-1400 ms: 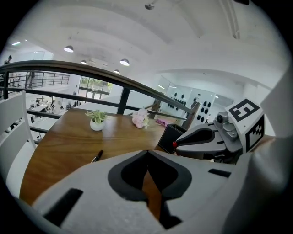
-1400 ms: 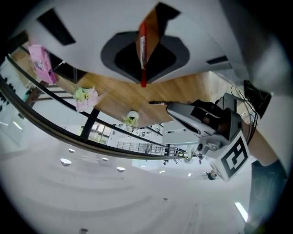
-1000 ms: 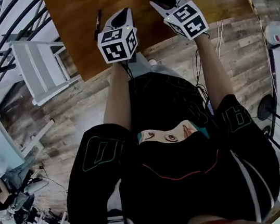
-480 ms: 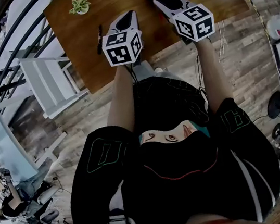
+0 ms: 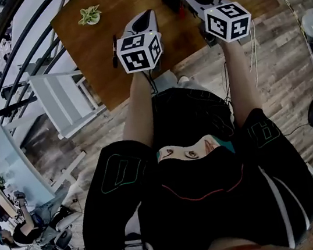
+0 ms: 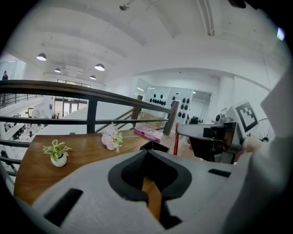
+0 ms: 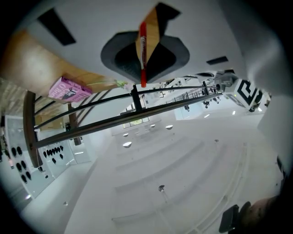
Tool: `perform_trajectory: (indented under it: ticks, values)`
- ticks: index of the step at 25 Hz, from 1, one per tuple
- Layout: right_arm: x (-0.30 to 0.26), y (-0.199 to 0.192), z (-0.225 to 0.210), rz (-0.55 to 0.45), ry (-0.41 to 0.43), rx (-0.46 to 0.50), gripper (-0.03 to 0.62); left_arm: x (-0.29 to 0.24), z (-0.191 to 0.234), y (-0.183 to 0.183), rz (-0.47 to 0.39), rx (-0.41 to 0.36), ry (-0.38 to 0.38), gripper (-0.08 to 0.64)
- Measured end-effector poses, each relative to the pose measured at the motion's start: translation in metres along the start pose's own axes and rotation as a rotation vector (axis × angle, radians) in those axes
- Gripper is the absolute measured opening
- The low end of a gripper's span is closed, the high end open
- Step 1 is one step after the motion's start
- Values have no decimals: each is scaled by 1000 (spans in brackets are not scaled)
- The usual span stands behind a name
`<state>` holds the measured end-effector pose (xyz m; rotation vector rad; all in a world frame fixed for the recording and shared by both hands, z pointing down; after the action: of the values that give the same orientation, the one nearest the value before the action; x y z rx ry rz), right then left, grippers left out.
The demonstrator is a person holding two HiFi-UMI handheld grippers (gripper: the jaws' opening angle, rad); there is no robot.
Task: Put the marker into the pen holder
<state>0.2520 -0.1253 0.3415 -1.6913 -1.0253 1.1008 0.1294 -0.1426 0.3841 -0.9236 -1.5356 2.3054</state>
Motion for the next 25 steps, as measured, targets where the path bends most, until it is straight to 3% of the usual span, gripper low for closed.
perform_trajectory:
  ticks: [14, 25]
  values:
    - [-12, 32, -32, -84, -71, -38, 43, -28, 12, 31, -17, -48, -7, 9]
    - [-33, 29, -43, -88, -88, -66, 43, -47, 20, 21, 28, -20, -18, 9]
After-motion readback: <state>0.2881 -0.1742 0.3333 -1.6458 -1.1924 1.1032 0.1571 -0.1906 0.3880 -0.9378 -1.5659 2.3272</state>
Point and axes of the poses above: the fingertips, and each gripper's own axes: x backward along the fingers, z to its left, y out of its top, the point moved 2 cm from there along x, backward along the fingers, and after that the axes turned 3 degrees about -y, right-handed, at the moved point
